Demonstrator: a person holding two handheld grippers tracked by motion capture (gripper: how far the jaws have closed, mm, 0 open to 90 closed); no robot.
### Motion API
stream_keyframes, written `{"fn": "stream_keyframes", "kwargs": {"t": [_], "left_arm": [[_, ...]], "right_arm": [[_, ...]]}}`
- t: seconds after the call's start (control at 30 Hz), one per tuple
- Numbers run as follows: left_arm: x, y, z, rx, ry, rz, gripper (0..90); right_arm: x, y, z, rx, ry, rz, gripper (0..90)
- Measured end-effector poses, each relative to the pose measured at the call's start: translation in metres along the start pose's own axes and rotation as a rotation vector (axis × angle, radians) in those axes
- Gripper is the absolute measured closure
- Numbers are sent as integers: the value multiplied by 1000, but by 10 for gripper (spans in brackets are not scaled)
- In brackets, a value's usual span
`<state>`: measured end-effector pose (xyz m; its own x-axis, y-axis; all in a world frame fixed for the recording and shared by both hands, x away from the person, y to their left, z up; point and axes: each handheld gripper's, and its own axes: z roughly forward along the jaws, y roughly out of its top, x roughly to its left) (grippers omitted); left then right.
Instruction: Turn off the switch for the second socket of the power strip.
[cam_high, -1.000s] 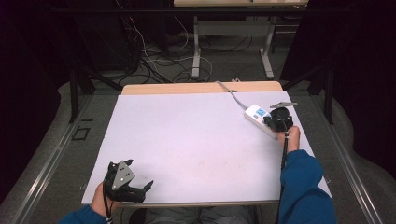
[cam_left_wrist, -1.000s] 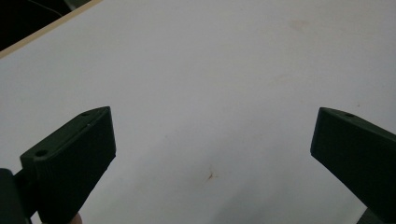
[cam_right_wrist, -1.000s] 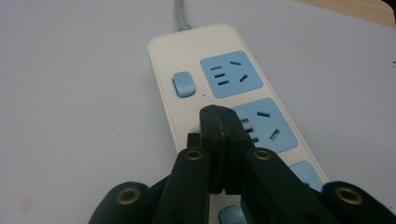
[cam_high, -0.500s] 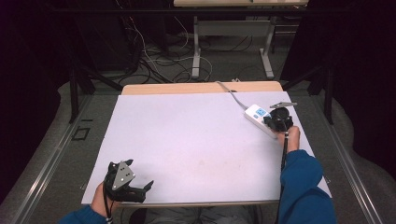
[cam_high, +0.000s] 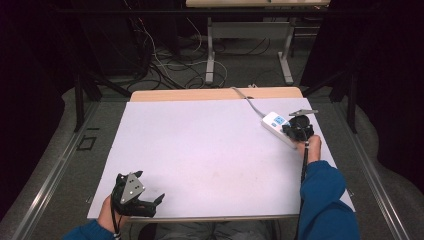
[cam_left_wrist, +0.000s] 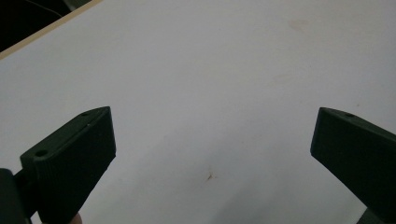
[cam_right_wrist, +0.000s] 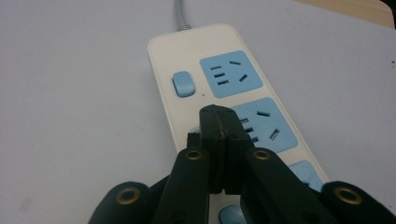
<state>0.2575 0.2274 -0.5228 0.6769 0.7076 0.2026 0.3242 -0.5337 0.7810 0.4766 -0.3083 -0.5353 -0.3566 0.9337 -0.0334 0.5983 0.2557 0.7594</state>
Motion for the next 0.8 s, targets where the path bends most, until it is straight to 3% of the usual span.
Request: {"fn": "stream_keyframes", "kwargs": {"t": [0.2,0.8], "left_arm": [[0,0,0,3,-3,2,0],[0,0,0,0,-5,2,0]], "right_arm": [[2,1,0,2,-15,-25,900],[1,0,0,-4,-9,-27,900]]}}
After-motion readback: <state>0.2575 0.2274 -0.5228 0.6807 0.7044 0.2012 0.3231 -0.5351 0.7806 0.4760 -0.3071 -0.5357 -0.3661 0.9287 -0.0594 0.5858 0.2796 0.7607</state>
